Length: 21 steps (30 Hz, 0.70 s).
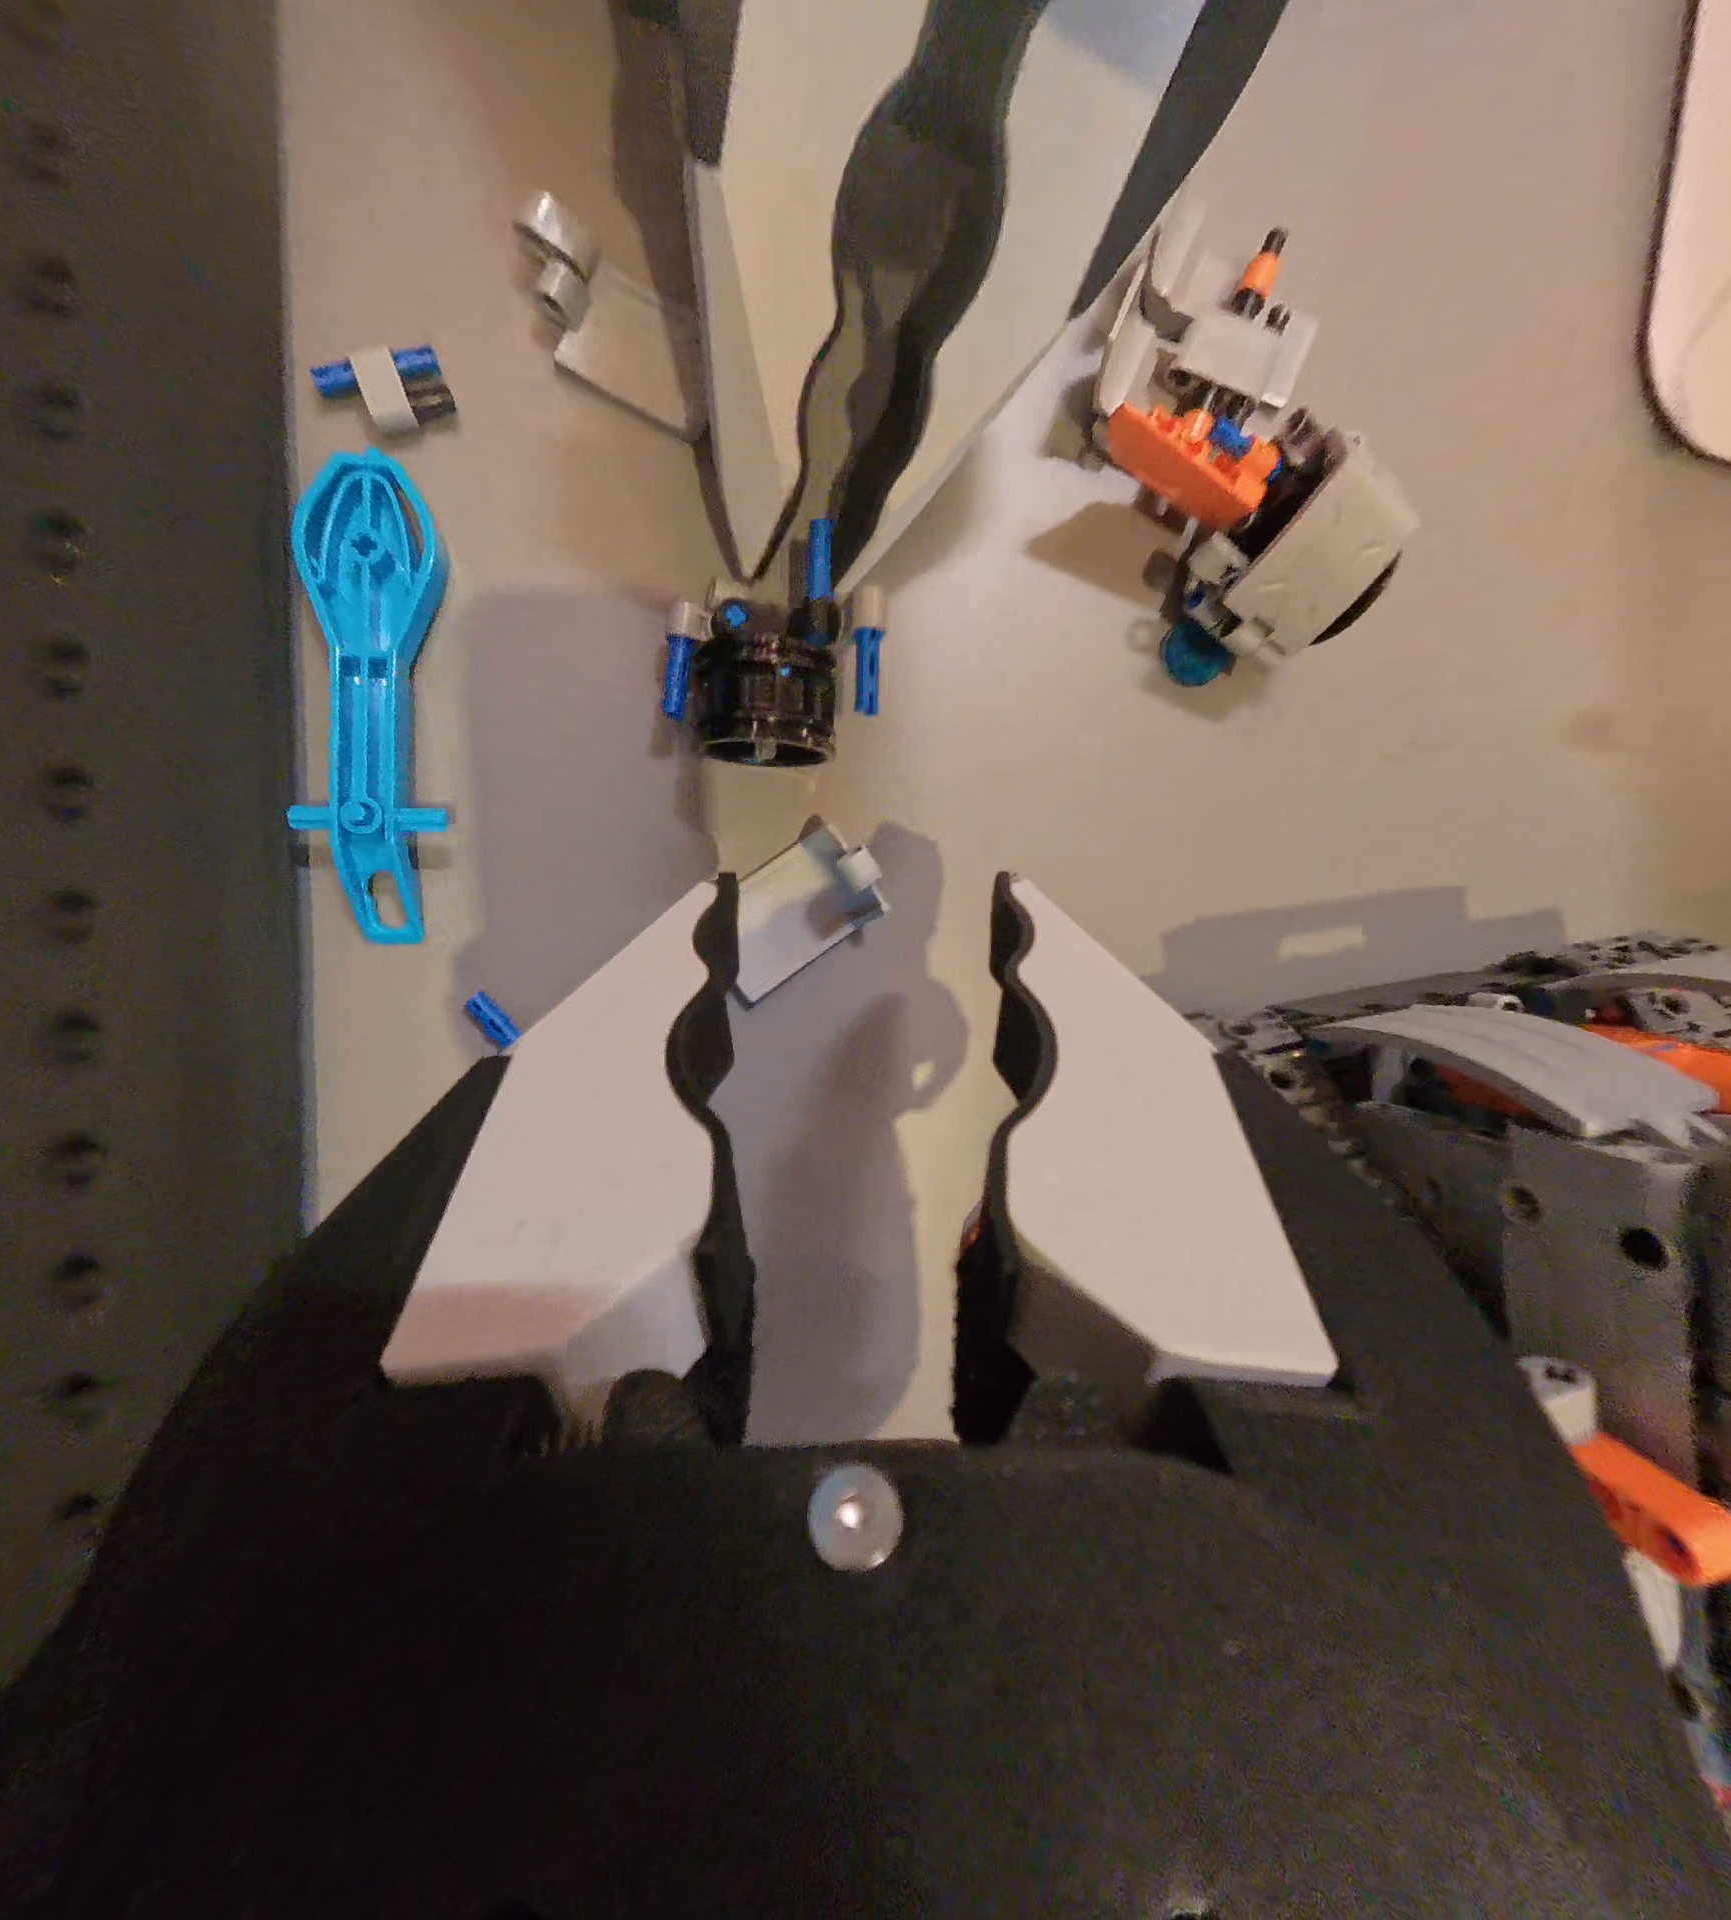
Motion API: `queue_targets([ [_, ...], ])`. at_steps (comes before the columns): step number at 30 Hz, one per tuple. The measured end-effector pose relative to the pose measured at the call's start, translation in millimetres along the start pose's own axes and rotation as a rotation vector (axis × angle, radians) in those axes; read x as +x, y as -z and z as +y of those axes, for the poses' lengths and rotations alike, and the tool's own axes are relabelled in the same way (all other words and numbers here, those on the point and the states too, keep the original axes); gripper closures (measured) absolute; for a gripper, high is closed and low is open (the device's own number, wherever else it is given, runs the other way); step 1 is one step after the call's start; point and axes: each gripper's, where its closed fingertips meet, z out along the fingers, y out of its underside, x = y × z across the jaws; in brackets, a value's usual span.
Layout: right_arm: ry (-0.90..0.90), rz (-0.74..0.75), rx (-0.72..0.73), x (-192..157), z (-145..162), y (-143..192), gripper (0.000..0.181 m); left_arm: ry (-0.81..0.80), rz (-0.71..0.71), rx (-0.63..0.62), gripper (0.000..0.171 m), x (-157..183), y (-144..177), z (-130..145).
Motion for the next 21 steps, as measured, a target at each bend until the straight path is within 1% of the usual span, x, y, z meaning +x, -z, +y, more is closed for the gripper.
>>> queue_targets([
  [3,0.018,0.008,-0.009,1,0,-5,0.141,-0.007,-0.001,0.003,0.14,1,6,-2],
  [4,0.024,0.003,-0.012,0,0,-7,0.143,-0.012,-0.026,0.019,0.138,-2,9,-5],
  [8,0.04,-0.013,-0.048,-2,5,-17,0.15,-0.018,-0.038,0.091,0.137,-7,15,-17],
  [12,0.032,-0.025,-0.066,-1,10,-24,0.159,0.002,-0.016,0.074,0.141,-11,8,-14],
  [14,0.033,-0.031,-0.067,-1,12,-26,0.174,0.007,-0.012,0.07,0.144,-12,4,-15],
  [17,0.034,-0.04,-0.057,-2,10,-27,0.176,0.021,-0.019,0.049,0.152,-16,1,-13],
  [19,0.038,-0.038,-0.057,-2,9,-27,0.176,0.036,0.018,0.059,0.155,-12,0,-14],
  [21,0.036,-0.036,-0.056,-2,9,-26,0.176,0.042,0.037,0.064,0.165,-11,-1,-14],
])
